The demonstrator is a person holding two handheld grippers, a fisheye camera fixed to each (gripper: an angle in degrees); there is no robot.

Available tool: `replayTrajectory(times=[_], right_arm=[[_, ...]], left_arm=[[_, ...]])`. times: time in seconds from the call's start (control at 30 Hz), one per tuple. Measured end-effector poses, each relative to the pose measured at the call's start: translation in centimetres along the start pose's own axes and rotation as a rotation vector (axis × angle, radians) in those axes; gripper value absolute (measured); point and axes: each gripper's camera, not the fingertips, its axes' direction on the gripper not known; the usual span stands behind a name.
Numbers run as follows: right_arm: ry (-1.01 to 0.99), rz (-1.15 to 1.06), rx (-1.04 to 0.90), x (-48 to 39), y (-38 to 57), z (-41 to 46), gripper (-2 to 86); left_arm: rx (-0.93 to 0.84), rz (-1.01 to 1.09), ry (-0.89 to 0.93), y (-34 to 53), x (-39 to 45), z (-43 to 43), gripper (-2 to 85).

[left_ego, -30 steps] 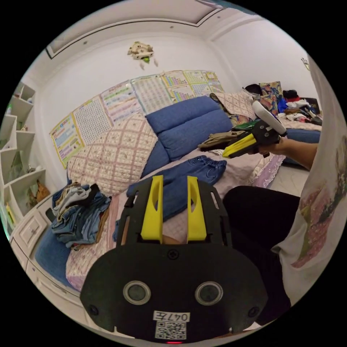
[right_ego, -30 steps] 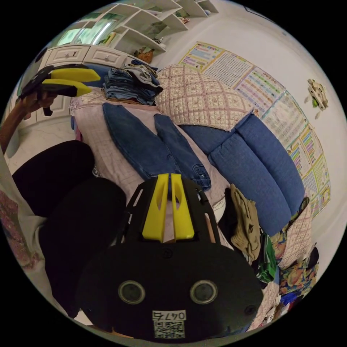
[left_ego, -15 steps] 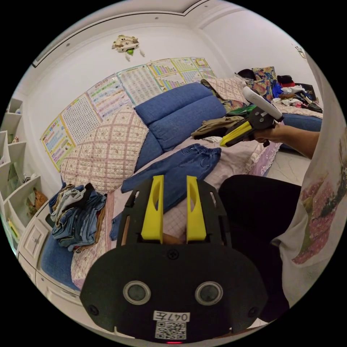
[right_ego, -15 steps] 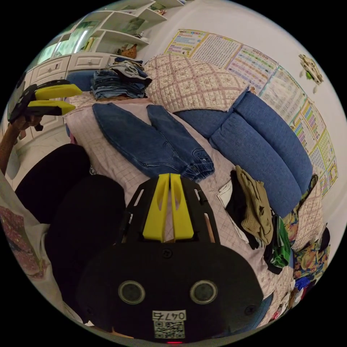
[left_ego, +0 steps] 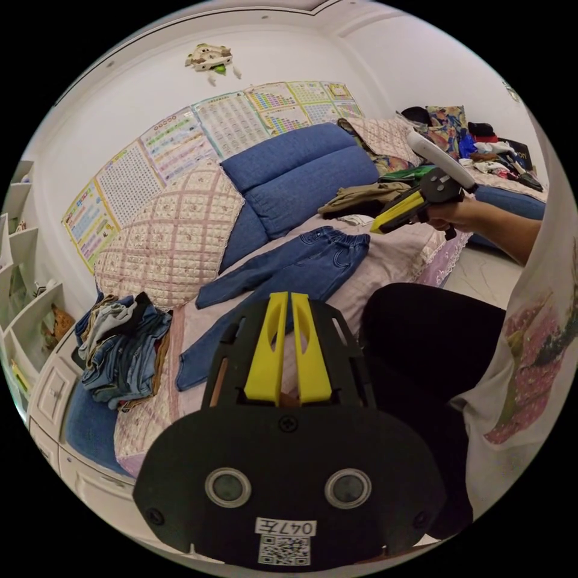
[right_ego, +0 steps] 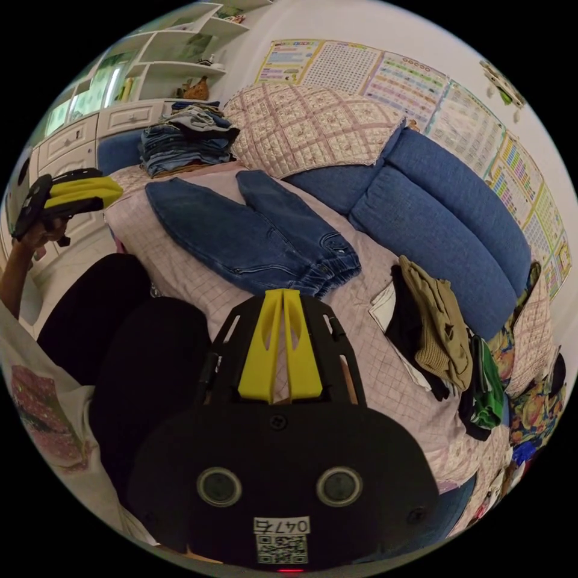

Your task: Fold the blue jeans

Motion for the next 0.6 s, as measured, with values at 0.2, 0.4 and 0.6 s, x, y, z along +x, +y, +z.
replayTrajectory(times=[0.2,0.4,0.6], right_arm=[[-0.019,0.0,-0.011,-0.9,-0.1,3.4,-0.6],[-0.19,0.122,0.033,1.5,-3.0,7.1,0.1],[-0.207,0.058,0.026,1.7,-11.8,13.4,-0.8]], left_arm=[[-0.034,0.06,-0.012,-1.2,-1.5,2.0,0.9],[-0.096,0.028,-0.035,-4.2,-4.2,4.4,0.5],[-0.208,-0.058,-0.004,-12.0,-7.2,10.5,-0.6]])
